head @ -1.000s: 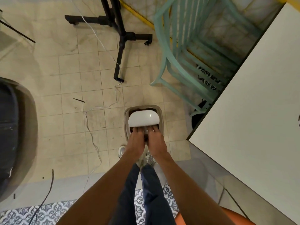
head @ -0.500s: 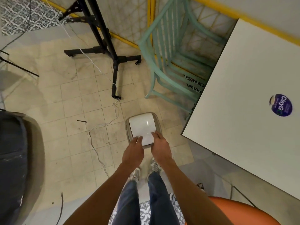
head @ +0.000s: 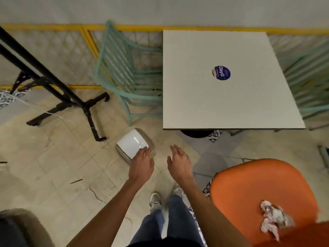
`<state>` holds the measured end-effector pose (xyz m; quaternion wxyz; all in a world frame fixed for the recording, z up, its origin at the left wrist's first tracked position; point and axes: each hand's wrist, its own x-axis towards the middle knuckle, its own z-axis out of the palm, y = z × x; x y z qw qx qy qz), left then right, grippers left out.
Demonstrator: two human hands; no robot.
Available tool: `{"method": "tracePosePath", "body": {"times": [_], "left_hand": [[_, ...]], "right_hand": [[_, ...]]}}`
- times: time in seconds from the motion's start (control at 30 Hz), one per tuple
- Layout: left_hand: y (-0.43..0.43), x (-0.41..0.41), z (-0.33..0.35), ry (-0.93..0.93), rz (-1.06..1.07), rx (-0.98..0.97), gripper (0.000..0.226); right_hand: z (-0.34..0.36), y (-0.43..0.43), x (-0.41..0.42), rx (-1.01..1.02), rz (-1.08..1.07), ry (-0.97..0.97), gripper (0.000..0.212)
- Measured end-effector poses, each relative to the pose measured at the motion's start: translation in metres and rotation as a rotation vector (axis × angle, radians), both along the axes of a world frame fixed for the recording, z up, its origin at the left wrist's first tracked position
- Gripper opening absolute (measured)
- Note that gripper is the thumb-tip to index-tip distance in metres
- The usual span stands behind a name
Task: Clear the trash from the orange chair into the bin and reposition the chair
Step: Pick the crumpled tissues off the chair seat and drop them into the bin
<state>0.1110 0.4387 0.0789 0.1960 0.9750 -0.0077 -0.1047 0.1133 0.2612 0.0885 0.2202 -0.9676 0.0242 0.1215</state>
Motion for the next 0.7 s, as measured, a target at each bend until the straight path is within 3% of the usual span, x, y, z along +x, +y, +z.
{"method": "tracePosePath", "body": {"times": [0.17,0.7], "left_hand": [[-0.054,-0.007,0.004,0.001,-0.146,-0.024,0.049],[-0.351,-0.086,-0.005,0.112,-0.664,-0.048,0.042]], "right_hand": [[0.006,-0.062,-0.046,-0.001,-0.201,-0.035,0.052],[-0.012,-0.318,-0.206,0.062,-0.890,0.021,0.043]]}}
